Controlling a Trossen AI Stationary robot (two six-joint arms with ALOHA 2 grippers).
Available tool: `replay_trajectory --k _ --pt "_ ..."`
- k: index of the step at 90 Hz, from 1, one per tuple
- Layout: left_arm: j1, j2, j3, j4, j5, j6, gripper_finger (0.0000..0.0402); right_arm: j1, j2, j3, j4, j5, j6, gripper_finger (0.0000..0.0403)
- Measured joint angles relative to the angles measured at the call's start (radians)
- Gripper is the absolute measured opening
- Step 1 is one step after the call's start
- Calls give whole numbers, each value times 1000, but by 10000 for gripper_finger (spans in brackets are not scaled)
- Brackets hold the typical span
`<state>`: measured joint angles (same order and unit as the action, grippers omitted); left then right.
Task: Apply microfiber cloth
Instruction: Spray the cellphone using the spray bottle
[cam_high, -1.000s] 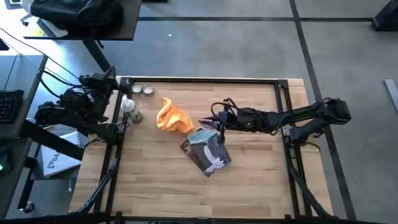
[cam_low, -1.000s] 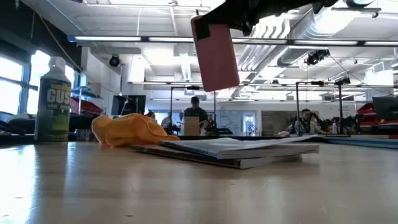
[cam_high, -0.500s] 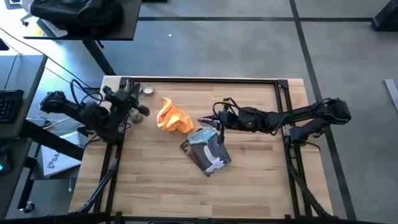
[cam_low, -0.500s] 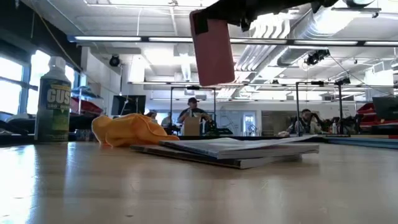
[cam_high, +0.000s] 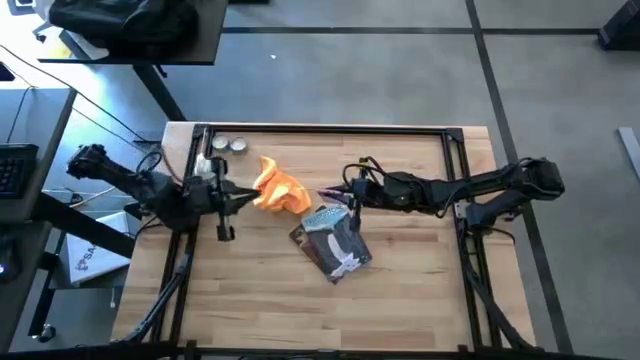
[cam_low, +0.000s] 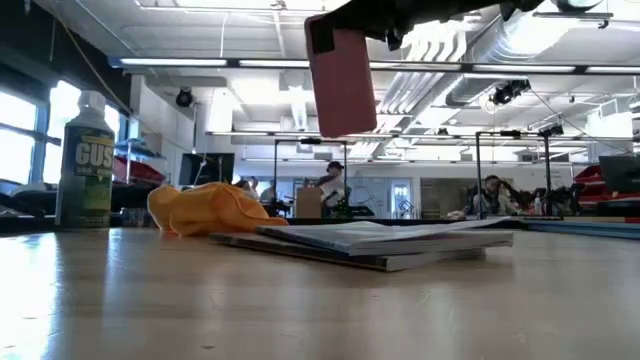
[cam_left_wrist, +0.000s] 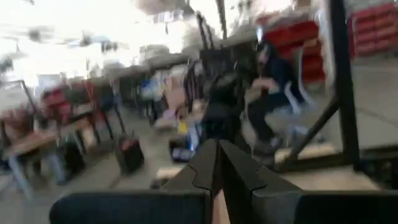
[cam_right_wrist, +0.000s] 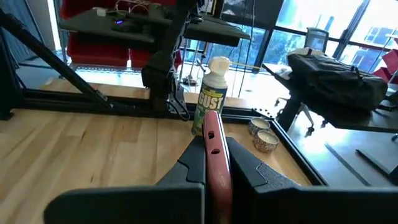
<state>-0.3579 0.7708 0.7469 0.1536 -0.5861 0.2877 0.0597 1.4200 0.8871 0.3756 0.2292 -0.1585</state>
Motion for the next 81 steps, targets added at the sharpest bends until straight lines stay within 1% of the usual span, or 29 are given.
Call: replay_trajectory --k 7,16,21,24,29,33,39,44,48,58,75,81 --pt "84 -2 35 -86 -132 -70 0 0 0 0 0 0 0 0" --pt "170 -15 108 -270 -281 -154 0 2 0 0 -3 0 0 0" --pt "211 -15 162 -405 -370 -226 0 2 0 0 -10 0 0 0" --pt "234 -11 202 -516 -426 -295 0 2 0 0 -13 0 -2 0" --pt "273 -2 273 -706 -472 -435 0 2 0 0 -18 0 -5 0" --pt "302 8 335 -852 -460 -546 0 2 0 0 -23 0 -6 0" --pt "353 32 423 -1051 -394 -696 0 2 0 0 -28 0 -7 0" --pt "398 56 482 -1178 -345 -771 0 1 0 0 -27 0 -12 0" --pt "429 75 513 -1253 -318 -798 0 0 0 0 -27 0 -21 0" --pt "489 103 538 -1407 -286 -849 0 0 0 0 -28 0 -23 0" --pt "569 106 539 -1688 -200 -1086 0 15 0 0 -47 1 -26 0" --pt "591 106 538 -1725 -164 -1134 4 15 0 0 -49 0 -26 0"
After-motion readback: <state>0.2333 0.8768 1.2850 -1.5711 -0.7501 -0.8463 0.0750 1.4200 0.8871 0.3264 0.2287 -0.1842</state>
